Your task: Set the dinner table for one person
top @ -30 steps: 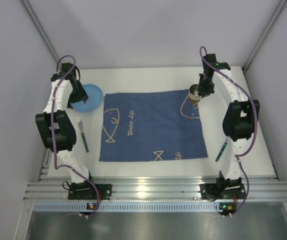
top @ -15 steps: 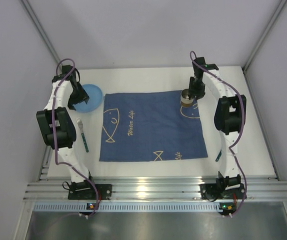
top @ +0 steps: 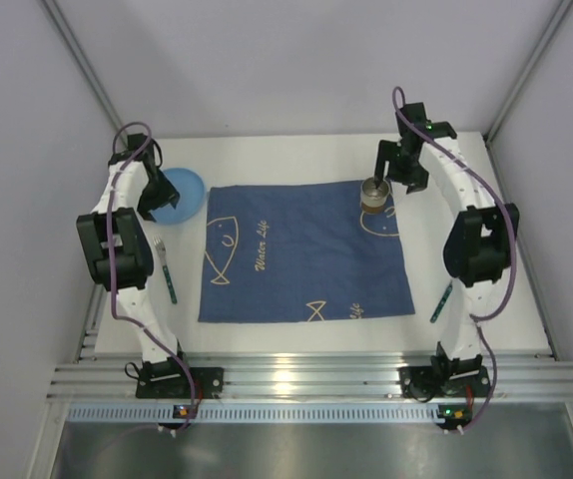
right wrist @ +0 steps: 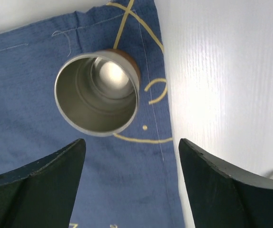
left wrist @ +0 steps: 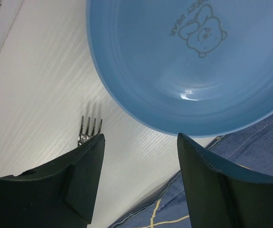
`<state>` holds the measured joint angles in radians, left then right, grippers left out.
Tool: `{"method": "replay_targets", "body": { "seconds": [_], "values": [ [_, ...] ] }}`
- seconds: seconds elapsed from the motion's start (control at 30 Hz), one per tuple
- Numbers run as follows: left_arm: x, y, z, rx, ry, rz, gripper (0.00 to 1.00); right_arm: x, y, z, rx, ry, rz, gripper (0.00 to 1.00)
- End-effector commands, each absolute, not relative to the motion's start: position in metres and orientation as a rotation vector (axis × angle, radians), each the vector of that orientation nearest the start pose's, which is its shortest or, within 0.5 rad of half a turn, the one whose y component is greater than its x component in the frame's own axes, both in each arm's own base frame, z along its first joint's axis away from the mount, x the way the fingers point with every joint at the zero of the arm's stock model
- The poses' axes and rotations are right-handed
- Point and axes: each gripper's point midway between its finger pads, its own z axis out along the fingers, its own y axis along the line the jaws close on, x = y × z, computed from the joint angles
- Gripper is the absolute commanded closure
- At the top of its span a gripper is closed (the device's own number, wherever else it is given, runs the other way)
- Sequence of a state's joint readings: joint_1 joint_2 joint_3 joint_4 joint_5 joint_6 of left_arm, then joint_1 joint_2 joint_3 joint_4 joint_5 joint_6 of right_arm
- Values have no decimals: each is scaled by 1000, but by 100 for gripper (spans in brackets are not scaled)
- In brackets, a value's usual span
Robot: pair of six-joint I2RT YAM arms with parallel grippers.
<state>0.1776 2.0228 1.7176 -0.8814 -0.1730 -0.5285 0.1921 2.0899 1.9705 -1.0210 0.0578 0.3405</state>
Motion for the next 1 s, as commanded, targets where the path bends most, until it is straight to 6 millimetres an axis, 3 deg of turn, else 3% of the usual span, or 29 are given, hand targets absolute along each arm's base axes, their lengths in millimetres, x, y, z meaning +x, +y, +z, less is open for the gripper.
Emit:
{"method": "replay_targets", "body": {
  "seconds": [0.0,0.2,0.47,0.7,0.8,0.83,0.9,0.97],
  "values": [
    [448,106,100,-1040,2457,166,32,441,79,190,227,2573,76,19],
    [443,119,80,-1106,2460,119,33,409,61,201,255,2559,55,17],
    [462,128,47,-1144,2468,95,34,385,44,188,274,2596,6,17],
    [477,143,31,-1182,2439,93,36,371,32,174,295,2628,-39,18],
    [478,144,23,-1194,2449,84,60,368,28,172,307,2633,-54,18],
    [479,144,22,-1196,2449,86,82,368,27,172,312,2632,-56,18],
    [480,144,22,-1193,2448,81,95,369,25,172,320,2630,-56,18],
    [480,143,22,-1186,2452,75,100,369,25,172,322,2631,-56,18]
  ]
}}
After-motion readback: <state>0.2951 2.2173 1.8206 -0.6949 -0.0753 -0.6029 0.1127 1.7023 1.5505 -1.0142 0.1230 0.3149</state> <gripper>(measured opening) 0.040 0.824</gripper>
